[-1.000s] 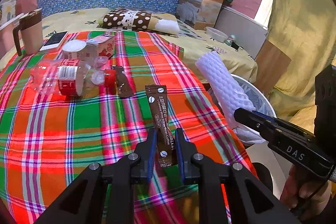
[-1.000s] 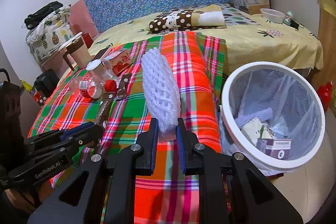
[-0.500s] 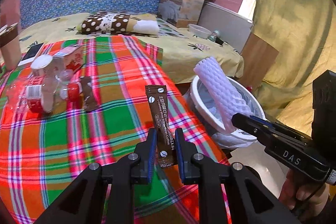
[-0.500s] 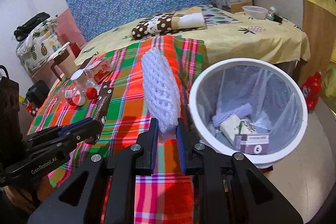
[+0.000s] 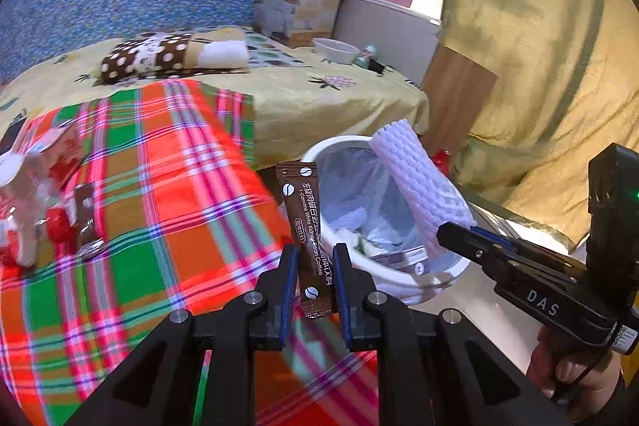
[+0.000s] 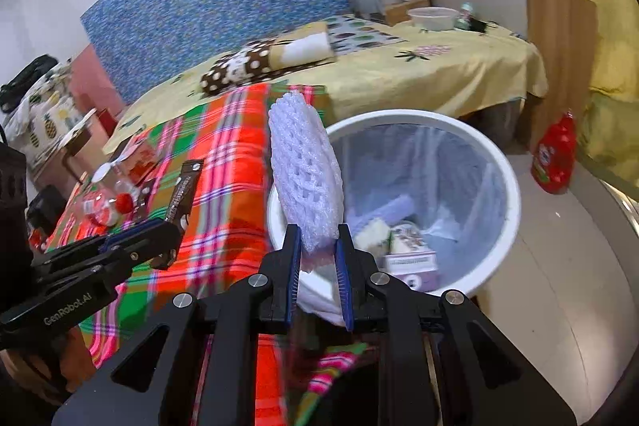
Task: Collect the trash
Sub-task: 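Carry the wrapper and foam net over the trash bin and open both tools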
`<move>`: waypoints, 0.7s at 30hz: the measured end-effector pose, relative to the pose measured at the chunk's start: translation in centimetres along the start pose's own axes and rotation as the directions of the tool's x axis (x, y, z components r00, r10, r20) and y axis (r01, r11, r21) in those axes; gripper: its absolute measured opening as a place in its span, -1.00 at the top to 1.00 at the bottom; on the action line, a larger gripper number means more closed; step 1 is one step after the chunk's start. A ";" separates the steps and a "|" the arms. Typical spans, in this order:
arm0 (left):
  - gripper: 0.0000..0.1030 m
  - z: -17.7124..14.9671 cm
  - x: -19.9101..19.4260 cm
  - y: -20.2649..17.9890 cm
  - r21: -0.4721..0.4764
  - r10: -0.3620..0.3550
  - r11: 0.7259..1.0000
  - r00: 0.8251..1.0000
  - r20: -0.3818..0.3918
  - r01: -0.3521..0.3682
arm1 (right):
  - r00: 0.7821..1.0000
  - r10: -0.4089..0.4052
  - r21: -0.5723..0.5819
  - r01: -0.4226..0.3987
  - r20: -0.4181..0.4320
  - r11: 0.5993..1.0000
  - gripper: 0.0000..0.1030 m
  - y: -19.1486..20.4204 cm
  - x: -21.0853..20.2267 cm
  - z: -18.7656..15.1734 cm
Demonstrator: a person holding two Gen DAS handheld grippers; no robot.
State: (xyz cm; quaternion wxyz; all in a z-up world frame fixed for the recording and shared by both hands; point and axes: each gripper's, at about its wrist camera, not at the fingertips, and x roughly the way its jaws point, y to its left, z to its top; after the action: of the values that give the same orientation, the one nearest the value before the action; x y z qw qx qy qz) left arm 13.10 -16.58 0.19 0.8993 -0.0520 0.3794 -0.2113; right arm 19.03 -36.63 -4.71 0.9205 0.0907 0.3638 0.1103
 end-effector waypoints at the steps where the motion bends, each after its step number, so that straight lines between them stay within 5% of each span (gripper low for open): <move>1: 0.65 0.2 0.3 -0.4 0.007 -0.008 1.000 1.000 -0.001 0.008 | 1.000 -0.007 0.008 0.007 0.001 1.000 0.63 -0.4 -0.1 0.0; 21: 0.65 1.8 7.2 -5.2 0.086 -0.102 0.990 0.991 -0.085 0.109 | 0.995 -0.078 0.072 0.083 -0.060 0.994 0.58 -4.7 1.0 -0.3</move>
State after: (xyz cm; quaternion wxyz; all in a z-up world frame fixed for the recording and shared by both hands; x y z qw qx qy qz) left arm 17.02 -24.44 -1.94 0.8724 -0.0229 0.4019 -0.2772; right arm 20.18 -40.83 -6.68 0.9093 0.1070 0.3973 0.0621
